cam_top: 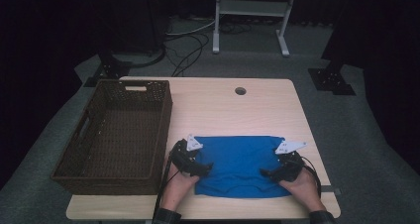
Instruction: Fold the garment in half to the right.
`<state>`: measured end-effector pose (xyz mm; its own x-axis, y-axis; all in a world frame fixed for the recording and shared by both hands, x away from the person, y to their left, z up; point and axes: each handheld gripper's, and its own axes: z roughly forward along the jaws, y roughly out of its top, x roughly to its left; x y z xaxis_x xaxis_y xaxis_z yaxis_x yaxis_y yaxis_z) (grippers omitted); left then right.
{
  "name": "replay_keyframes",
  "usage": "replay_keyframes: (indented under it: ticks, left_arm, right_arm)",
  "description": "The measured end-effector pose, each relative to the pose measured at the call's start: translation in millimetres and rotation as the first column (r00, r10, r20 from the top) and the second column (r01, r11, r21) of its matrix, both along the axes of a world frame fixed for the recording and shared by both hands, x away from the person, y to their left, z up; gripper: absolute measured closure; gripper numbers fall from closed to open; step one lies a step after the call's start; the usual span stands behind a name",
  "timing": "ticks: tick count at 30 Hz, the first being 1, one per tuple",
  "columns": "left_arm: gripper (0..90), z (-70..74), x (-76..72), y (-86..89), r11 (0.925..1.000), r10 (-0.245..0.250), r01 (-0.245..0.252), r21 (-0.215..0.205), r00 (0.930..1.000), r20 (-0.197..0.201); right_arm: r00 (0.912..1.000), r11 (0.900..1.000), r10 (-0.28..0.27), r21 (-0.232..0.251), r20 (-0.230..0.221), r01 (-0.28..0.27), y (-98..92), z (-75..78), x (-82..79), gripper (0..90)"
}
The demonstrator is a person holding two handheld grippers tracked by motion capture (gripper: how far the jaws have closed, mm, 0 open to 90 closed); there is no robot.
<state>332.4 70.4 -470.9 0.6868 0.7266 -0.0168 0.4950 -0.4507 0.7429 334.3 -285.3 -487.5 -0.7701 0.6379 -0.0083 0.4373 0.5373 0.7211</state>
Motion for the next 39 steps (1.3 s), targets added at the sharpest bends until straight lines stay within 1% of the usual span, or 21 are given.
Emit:
replay_keyframes:
  ticks: [2,3,6,7,8,11,14,17,20,21,22,23,24,26,27,28,30,31,33,36,39]
  left_arm:
    - [5.7,0.5,0.4,1.3,0.9999,0.007,-0.007,-0.010,1.0000,-0.001]
    - [11.6,1.3,0.6,2.6,0.9998,0.014,-0.014,-0.014,0.9999,-0.003]
    - [15.0,2.4,0.0,4.5,0.9992,0.036,-0.036,-0.016,0.9993,-0.006]
    - [19.6,1.8,-0.3,5.0,0.9991,0.038,-0.038,-0.019,0.9992,-0.011]
    - [19.6,1.2,-0.4,5.7,0.9991,0.036,-0.036,-0.022,0.9993,-0.010]
    - [24.8,-2.8,-0.8,7.8,0.9984,0.043,-0.044,-0.036,0.9986,-0.030]
    - [27.1,-5.3,-1.1,7.9,0.9982,0.047,-0.048,-0.035,0.9982,-0.037]
    - [32.5,-6.4,-2.0,6.8,0.9985,0.041,-0.043,-0.033,0.9983,-0.041]
    - [36.9,-6.3,-2.6,5.5,0.9986,0.043,-0.044,-0.028,0.9985,-0.035]
    - [36.9,-6.0,-2.7,5.1,0.9988,0.040,-0.041,-0.026,0.9986,-0.036]
    - [38.7,-5.7,-2.8,4.4,0.9989,0.039,-0.040,-0.024,0.9986,-0.037]
    - [42.8,-5.3,-3.0,3.5,0.9991,0.036,-0.037,-0.022,0.9986,-0.038]
    - [42.8,-4.8,-3.7,2.4,0.9993,0.030,-0.031,-0.021,0.9987,-0.041]
    - [51.5,-3.7,-4.9,0.2,0.9998,0.015,-0.015,-0.015,0.9989,-0.045]
    - [57.8,-3.4,-5.3,-0.9,0.9998,0.012,-0.013,-0.014,0.9988,-0.047]
    - [66.0,-2.5,-5.4,-1.2,0.9998,0.007,-0.008,-0.017,0.9981,-0.062]
    - [77.4,-2.9,-4.5,0.0,0.9990,-0.008,0.004,-0.045,0.9962,-0.086]
    - [80.7,-3.1,-4.5,0.2,0.9988,-0.010,0.006,-0.049,0.9961,-0.088]
    - [82.1,-2.5,-4.9,0.5,0.9991,-0.005,0.002,-0.043,0.9961,-0.088]
    - [82.2,-1.6,-5.7,2.8,0.9995,0.004,-0.007,-0.031,0.9962,-0.088]
    - [82.1,-1.6,-5.4,7.7,0.9992,0.012,-0.016,-0.036,0.9957,-0.092]
  right_arm:
    - [1.0000,1.000,-0.001,0.001,0.000,0.001,0.0,0.0,-0.1,0.0]
    - [1.0000,1.000,-0.002,0.001,-0.001,0.002,0.0,0.0,-0.3,0.0]
    - [1.0000,1.000,-0.002,0.000,0.000,0.002,0.0,0.0,-0.3,0.0]
    - [1.0000,1.000,-0.003,0.000,-0.001,0.003,0.0,0.1,-0.5,0.0]
    - [1.0000,1.000,-0.003,0.000,-0.001,0.003,0.0,0.1,-0.5,0.0]
    - [1.0000,1.000,-0.003,0.000,0.000,0.003,0.0,0.1,-0.6,0.0]
    - [1.0000,1.000,-0.004,0.000,0.000,0.004,0.0,0.1,-0.6,0.0]
    - [1.0000,1.000,-0.004,0.000,0.000,0.004,0.0,0.1,-0.6,0.0]
    - [1.0000,1.000,-0.004,0.000,-0.001,0.004,0.0,0.1,-0.7,0.0]
    - [1.0000,1.000,-0.004,0.000,0.000,0.004,0.0,0.1,-0.6,0.0]
    - [1.0000,1.000,-0.004,0.000,-0.001,0.004,0.0,0.1,-0.6,0.0]
    - [1.0000,1.000,-0.004,0.001,-0.001,0.004,0.0,0.1,-0.7,0.0]
    - [1.0000,1.000,-0.004,0.001,-0.001,0.004,0.0,0.1,-0.7,0.0]
    - [1.0000,1.000,-0.006,0.001,-0.001,0.006,0.1,0.1,-0.9,0.0]
    - [1.0000,1.000,-0.006,0.001,-0.001,0.006,0.1,0.1,-1.0,0.0]
    - [1.0000,1.000,-0.006,0.001,-0.001,0.006,0.1,0.1,-1.0,0.0]
    - [1.0000,1.000,-0.007,-0.001,0.001,0.007,0.2,0.1,-1.3,0.0]
    - [1.0000,1.000,-0.009,0.002,0.002,0.009,0.1,0.2,-1.7,0.0]
    - [0.9998,1.000,-0.012,0.000,0.013,0.012,-1.7,0.8,-3.9,0.0]
    - [0.9994,0.999,-0.034,0.004,-0.007,0.034,-10.7,5.5,-7.2,0.0]
    - [0.9990,0.999,-0.042,0.024,-0.018,0.042,-23.1,6.1,-11.4,0.0]
